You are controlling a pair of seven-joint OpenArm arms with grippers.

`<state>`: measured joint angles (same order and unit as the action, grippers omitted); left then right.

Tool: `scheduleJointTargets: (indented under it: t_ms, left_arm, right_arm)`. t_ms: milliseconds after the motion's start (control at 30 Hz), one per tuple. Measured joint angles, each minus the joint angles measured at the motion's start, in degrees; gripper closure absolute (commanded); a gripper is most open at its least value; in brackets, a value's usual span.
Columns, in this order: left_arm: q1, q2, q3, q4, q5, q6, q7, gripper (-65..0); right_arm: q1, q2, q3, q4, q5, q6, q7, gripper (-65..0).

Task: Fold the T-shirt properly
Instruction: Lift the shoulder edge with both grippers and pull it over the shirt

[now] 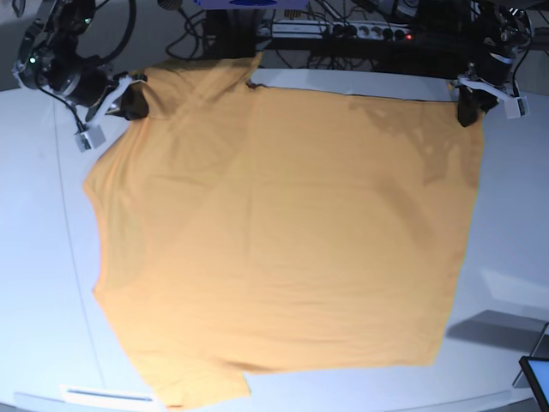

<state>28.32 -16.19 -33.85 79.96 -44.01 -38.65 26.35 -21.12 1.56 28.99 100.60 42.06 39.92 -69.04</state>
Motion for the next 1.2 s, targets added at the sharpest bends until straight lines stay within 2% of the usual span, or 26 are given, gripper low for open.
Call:
scheduleJointTargets:
  t_ms: [67, 333, 533, 733, 1200]
  left_arm:
    - [0.17, 0.00, 0.00, 0.00, 0.02, -0.02, 0.04, 0.0]
    - [0.46, 0.15, -0.28, 0.17, 0.00, 0.00, 0.24, 0.0]
    - [1.46, 0.17, -0.37, 0.66, 0.00, 0.02, 0.20, 0.0]
    - [3.98, 0.50, -0.31, 5.86, 1.77, 0.66, 2.62, 0.0]
    - [6.34, 0.52, -0.28, 12.57, 1.79, 0.81, 2.84, 0.0]
  right_arm:
    - [0.00, 0.00, 0.00, 0.00, 0.00, 0.00, 0.00, -0.3]
    - [0.00, 0.02, 0.00, 0.00, -0.02, 0.00, -0.02, -0.3]
    - [-0.02, 1.46, 0.00, 0.15, -0.22, 0.02, 0.09, -0.3]
    - [-2.25, 3.45, 0.00, 0.15, -0.59, 0.09, 4.50, -0.3]
    - [-3.23, 3.63, -0.15, 8.92, -1.95, -0.07, 2.99, -0.3]
